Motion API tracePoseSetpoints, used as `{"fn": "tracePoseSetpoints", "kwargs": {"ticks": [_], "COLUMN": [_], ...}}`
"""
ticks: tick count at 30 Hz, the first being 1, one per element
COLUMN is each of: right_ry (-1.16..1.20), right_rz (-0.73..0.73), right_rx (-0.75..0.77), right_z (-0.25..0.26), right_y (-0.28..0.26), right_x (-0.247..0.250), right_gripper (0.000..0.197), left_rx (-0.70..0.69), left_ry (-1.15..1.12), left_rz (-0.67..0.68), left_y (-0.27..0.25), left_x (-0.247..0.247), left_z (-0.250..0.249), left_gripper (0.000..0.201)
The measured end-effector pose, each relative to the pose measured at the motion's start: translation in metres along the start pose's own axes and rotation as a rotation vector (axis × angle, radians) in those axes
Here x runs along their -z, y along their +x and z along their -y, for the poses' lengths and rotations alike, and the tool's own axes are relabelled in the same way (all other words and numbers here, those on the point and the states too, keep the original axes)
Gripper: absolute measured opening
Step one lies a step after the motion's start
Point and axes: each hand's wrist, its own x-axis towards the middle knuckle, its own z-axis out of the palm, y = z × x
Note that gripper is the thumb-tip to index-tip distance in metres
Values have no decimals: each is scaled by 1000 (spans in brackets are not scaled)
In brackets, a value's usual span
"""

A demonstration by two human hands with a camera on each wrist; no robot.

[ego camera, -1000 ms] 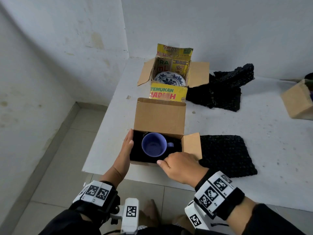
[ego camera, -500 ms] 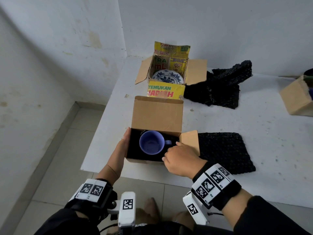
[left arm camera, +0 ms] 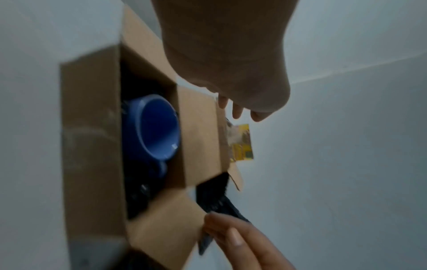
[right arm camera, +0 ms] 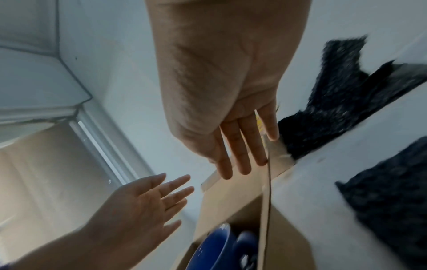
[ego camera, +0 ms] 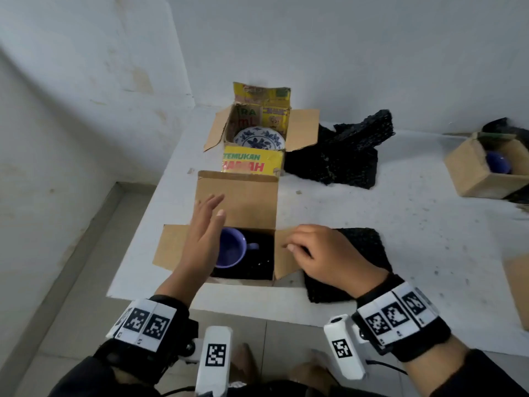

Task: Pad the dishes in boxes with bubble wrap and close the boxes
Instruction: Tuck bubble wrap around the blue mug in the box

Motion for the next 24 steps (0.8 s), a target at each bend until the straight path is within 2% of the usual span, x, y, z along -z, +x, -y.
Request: {"fn": "tracePoseSetpoints", "kwargs": {"ticks": [3,5,8,12,14,16,20,24], "right_ry": [47,45,35,102,137,168,147,134], "right_rz": [-128,-159,-131,11,71,98,133,176], "right_rx": [-160,-316,-572,-804,-873,-913,-922,-913], "right_z": [-37,-63,-102,-140,-152,-159,-162,-160], "right_y": [-21,-37,-57,-75,-80,-84,-85,-82], "right_x": [24,33,34,25,20,15,7,1], "right_gripper": [20,18,22,47,61,70,68,62], "left_rx": [-75,-115,-90,57,167,265,548,691], "left_ry": [-71,-74,-85,-23,81,180,337,320], "left_rz": [132,228,358,458,413,306,62,-12], "left_y": [-4,-7,-11,-16,-18,-18,-21,-21], "left_x": [-35,-62,-106,-163,-182,-193,-205,-211], "left_z": [-41,-61,-75,-69,-57,-41,-14,-3], "left_gripper": [35,34,32,32,38,50,74,82]}}
